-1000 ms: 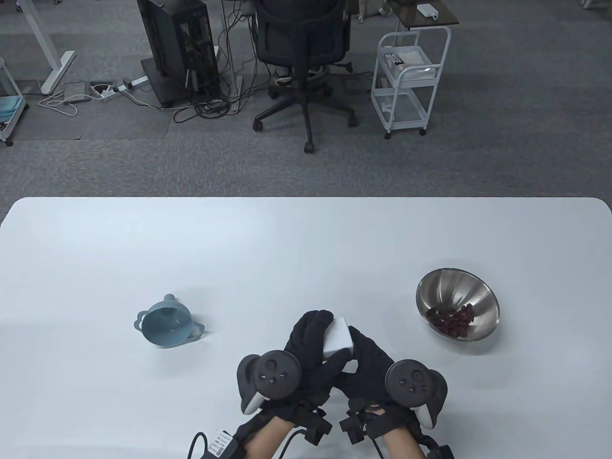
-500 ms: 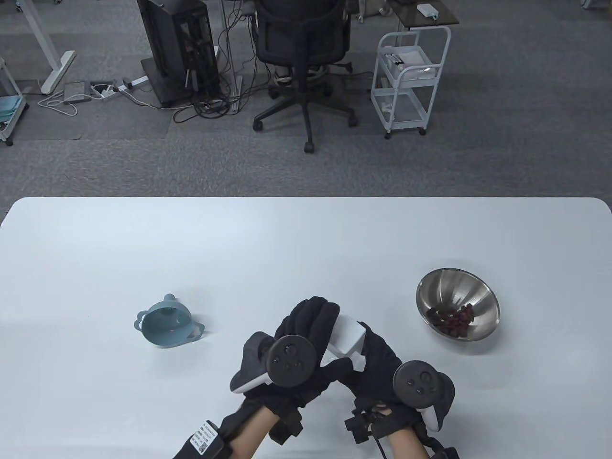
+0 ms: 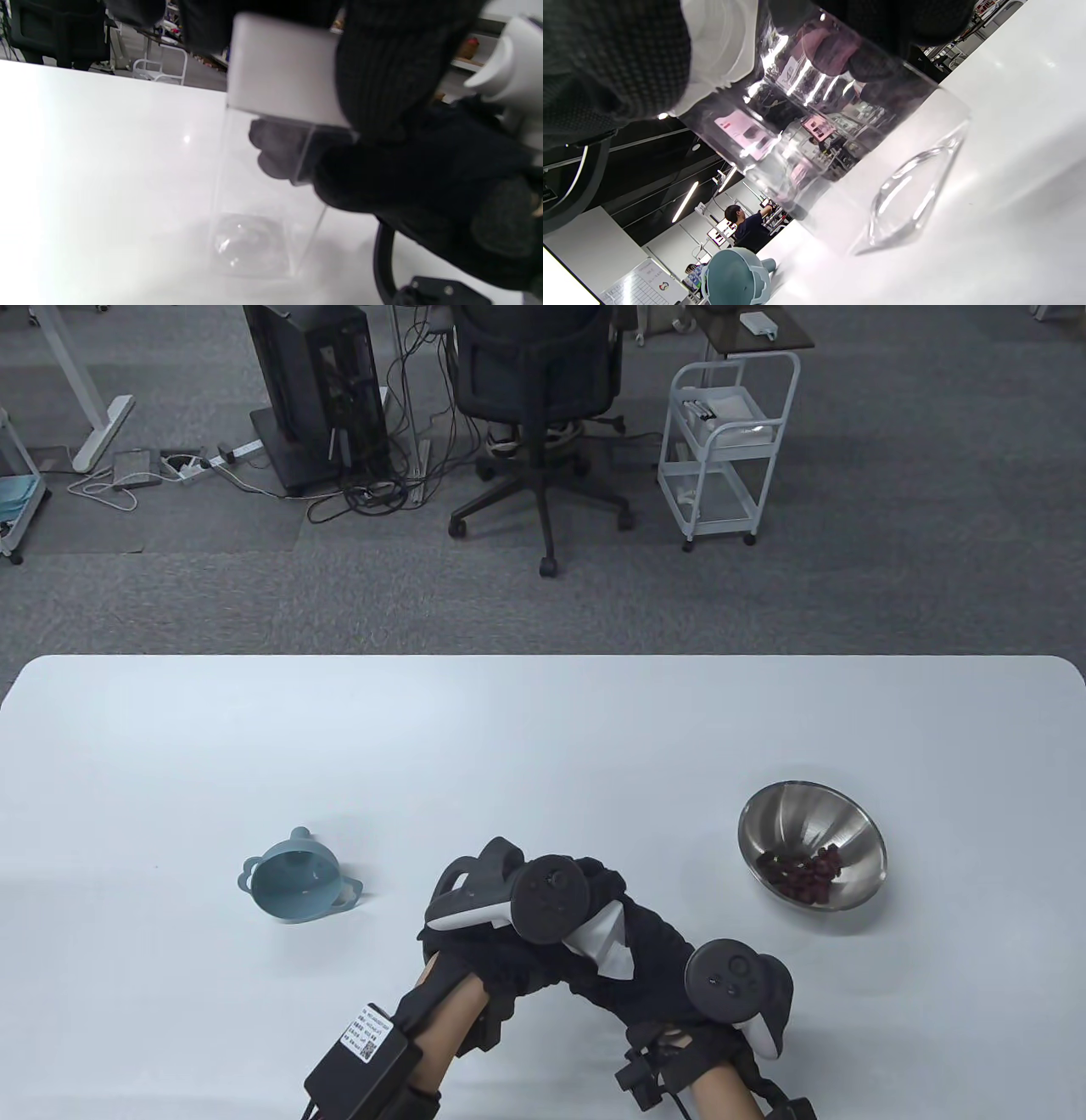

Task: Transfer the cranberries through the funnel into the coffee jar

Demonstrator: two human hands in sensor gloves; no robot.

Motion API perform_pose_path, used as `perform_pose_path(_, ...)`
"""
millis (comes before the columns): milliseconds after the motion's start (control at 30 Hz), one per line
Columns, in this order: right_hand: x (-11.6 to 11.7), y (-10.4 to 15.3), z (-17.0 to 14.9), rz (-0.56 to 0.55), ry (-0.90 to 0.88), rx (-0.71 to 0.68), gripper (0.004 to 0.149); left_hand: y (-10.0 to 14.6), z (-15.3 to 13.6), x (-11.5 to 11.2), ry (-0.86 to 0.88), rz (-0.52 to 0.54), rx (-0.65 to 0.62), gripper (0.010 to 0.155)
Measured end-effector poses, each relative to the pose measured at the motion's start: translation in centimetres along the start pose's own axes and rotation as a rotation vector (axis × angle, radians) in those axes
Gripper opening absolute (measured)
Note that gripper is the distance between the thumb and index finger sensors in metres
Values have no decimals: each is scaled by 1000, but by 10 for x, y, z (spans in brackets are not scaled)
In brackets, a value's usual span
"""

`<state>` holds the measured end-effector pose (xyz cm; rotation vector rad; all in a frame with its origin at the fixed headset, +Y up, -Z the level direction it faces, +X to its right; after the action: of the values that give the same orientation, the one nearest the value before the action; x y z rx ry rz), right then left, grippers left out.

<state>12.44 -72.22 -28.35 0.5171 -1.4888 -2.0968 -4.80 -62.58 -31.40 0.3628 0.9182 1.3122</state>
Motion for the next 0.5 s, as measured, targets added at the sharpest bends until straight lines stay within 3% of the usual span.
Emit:
perform_pose_path(200, -1, 0, 0, -15, 32, 9, 94, -2, 4, 2, -100, 129, 180, 89)
perform_pose_path(333, -2, 1, 1, -55, 93, 29, 94, -4, 12, -4, -168, 212, 405, 92)
perform_pose_path(400, -2, 1, 1, -62, 139, 34, 94, -6, 15, -9, -142, 216, 489, 93)
perform_pose_path(500, -2, 2, -2, -56, 155, 42, 93, -8, 16, -14, -139, 175, 473, 92)
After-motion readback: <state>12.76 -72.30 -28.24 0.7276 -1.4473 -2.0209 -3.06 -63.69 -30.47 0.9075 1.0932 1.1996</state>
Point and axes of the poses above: the tracker on the back of each hand, its own z axis roughly to the thumb side, its own y axis roughly from the fingertips to the wrist, x = y × z, the point moved 1 cm from there along -y, roughly from the wrist to the fingertips, and after that the axes turned 2 degrees about -z, right-handed, at the moved point
